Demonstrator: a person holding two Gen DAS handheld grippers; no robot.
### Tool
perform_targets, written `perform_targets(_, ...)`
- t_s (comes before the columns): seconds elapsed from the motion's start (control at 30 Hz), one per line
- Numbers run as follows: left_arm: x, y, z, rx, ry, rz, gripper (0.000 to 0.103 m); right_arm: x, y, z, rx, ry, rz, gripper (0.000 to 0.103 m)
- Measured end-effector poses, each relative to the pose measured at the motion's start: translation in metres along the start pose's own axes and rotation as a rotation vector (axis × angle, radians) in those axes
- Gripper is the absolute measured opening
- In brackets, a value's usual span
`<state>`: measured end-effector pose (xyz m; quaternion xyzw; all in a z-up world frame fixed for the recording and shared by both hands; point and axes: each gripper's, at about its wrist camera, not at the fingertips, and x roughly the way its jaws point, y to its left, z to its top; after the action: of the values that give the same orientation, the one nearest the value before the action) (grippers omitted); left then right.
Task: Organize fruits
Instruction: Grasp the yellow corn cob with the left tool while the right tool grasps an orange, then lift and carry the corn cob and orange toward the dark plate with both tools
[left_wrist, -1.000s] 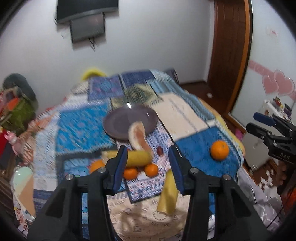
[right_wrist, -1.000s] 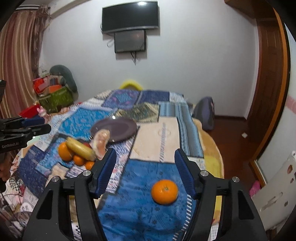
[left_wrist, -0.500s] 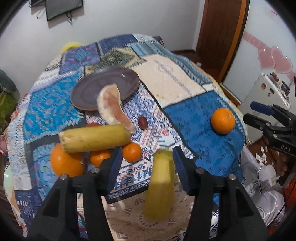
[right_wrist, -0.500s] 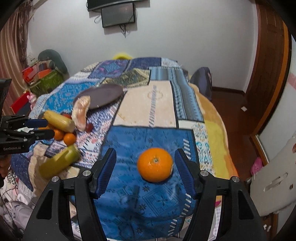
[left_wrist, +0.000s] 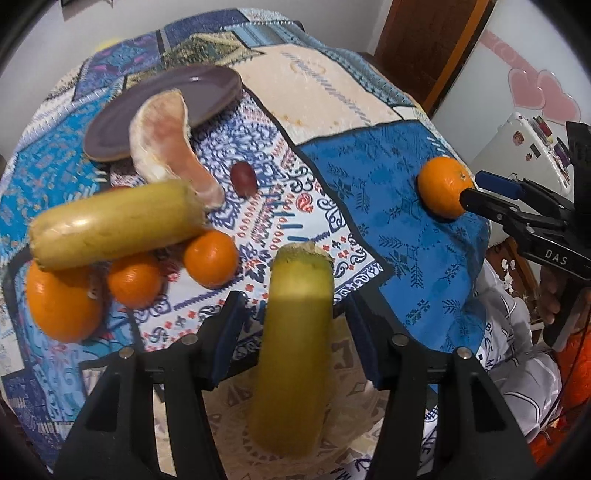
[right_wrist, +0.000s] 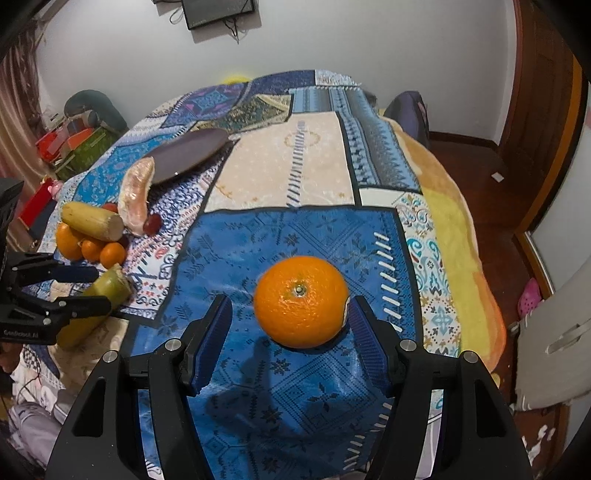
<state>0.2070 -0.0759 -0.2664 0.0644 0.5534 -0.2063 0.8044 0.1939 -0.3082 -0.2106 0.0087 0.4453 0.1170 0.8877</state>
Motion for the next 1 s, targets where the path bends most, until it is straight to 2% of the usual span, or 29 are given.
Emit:
perform_targets(0.1,0.007,0.0,0.0,0.002,0.002,0.006,0.056,0.01,-0.003,-0.001,0.002,0.025,0.0,0.062)
perform_targets(0.3,0.006,0.002,0.002,-0.008,-0.021,-0.016,0.037,0.027,-0.007,-0.001,0.011,0.059,0.0,0.065)
perform_targets(0.4,0.007,0.004,0.003,-0.014,-0.025,-0.018,0.037,0.039,-0.01,-0.003,0.039,0.093,0.02,0.065)
perform_targets(0.53,0.005,0.006,0.005,-0.026,-0.03,-0.012,0.037,0.041,-0.006,-0.002,0.017,0.08,0.006,0.067)
perform_targets(0.57,0.003,0.006,0.005,-0.025,-0.033,-0.009,0.037,0.041,-0.005,-0.002,0.013,0.079,0.002,0.063)
perform_targets(0.63,0.0,0.006,0.007,-0.019,-0.043,-0.005,0.037,0.038,-0.006,-0.001,0.024,0.071,0.011,0.063)
perform_targets(0.73,-0.009,0.005,0.008,-0.014,-0.068,0.008,0.036,0.031,-0.007,0.0,0.056,0.047,0.077,0.063)
perform_targets(0.87,-0.028,0.006,0.011,-0.013,-0.121,0.022,0.036,0.022,0.002,0.006,0.025,0.017,0.052,0.062)
perform_targets(1.0,-0.048,0.011,0.014,-0.024,-0.171,0.046,0.036,0.006,0.008,0.019,0.019,-0.033,0.062,0.062)
